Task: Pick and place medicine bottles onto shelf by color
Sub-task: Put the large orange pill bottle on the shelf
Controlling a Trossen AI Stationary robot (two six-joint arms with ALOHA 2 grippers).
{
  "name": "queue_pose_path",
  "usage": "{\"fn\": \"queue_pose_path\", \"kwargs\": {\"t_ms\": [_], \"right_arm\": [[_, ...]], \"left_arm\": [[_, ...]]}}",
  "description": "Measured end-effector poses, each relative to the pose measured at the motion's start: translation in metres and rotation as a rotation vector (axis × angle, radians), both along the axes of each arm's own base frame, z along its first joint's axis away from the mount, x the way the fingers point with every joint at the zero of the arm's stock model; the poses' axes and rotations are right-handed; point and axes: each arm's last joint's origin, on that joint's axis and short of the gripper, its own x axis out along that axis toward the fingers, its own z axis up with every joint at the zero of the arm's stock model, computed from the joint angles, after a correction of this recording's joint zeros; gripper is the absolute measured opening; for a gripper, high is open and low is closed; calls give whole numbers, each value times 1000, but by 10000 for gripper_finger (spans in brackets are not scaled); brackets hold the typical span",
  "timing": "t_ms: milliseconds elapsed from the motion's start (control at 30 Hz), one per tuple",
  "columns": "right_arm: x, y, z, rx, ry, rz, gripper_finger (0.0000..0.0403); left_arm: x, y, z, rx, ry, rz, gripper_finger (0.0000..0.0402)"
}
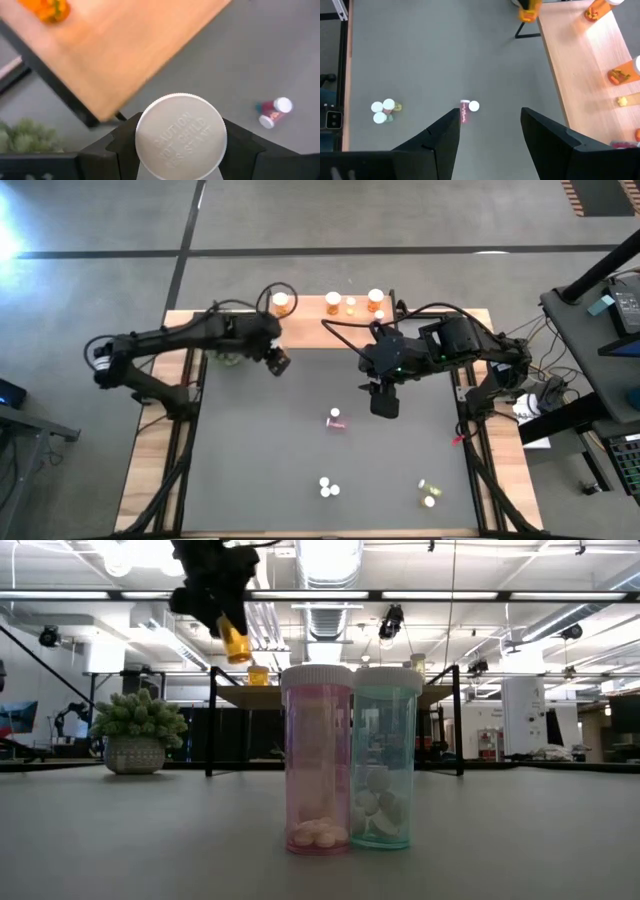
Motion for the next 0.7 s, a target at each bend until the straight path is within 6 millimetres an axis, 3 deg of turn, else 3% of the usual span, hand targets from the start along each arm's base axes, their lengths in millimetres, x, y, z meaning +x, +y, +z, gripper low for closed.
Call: {"fn": "queue_pose_path", "kwargs": {"t_ms": [233, 700], "right_arm": [[0, 0, 0, 0, 0, 0, 199], [0, 0, 0, 0, 0, 0, 199]], "left_arm": [[18, 28, 8, 59, 147, -105, 189], [32, 60, -8, 92, 311, -225, 189]]}}
